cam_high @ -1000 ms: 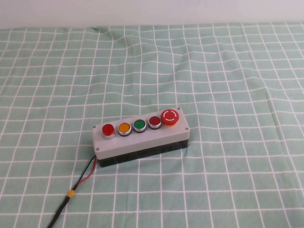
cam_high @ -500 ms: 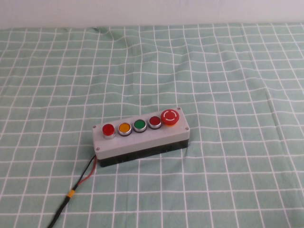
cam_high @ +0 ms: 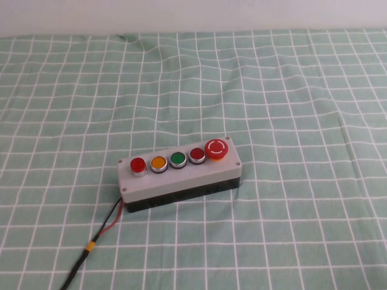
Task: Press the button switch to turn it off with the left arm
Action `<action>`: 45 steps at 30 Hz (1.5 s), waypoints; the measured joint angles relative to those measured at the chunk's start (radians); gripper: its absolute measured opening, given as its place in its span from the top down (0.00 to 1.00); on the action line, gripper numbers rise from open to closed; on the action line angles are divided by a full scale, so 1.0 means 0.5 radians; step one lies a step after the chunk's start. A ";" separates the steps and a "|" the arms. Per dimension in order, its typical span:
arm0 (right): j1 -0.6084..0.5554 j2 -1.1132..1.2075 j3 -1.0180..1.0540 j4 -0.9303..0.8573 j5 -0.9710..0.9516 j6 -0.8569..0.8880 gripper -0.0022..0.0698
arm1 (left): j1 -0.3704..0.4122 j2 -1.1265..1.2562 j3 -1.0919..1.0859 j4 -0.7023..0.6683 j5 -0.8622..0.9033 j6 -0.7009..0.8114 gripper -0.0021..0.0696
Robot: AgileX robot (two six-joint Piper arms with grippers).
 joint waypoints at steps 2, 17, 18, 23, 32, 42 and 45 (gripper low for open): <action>0.000 0.000 0.000 0.000 0.000 0.000 0.99 | 0.000 0.000 0.009 0.000 -0.010 0.000 0.97; 0.000 0.000 0.000 0.000 0.000 0.000 0.99 | 0.061 -0.261 1.269 0.082 -1.611 0.000 0.97; 0.000 0.000 0.000 0.000 0.000 0.000 0.99 | 0.065 -0.303 1.359 0.082 -1.693 0.000 0.97; 0.000 0.000 0.000 0.000 0.000 0.000 0.99 | 0.073 -0.501 1.821 0.095 -2.018 0.000 0.97; 0.000 0.000 0.000 0.000 0.000 0.000 0.99 | 0.077 -0.512 2.057 0.157 -1.821 0.000 0.97; 0.000 0.000 0.000 0.000 0.000 0.000 0.99 | 0.077 -0.512 2.057 0.176 -1.788 0.000 0.97; 0.000 0.000 0.000 0.000 0.000 0.000 0.99 | 0.077 -0.512 2.057 0.176 -1.788 0.000 0.97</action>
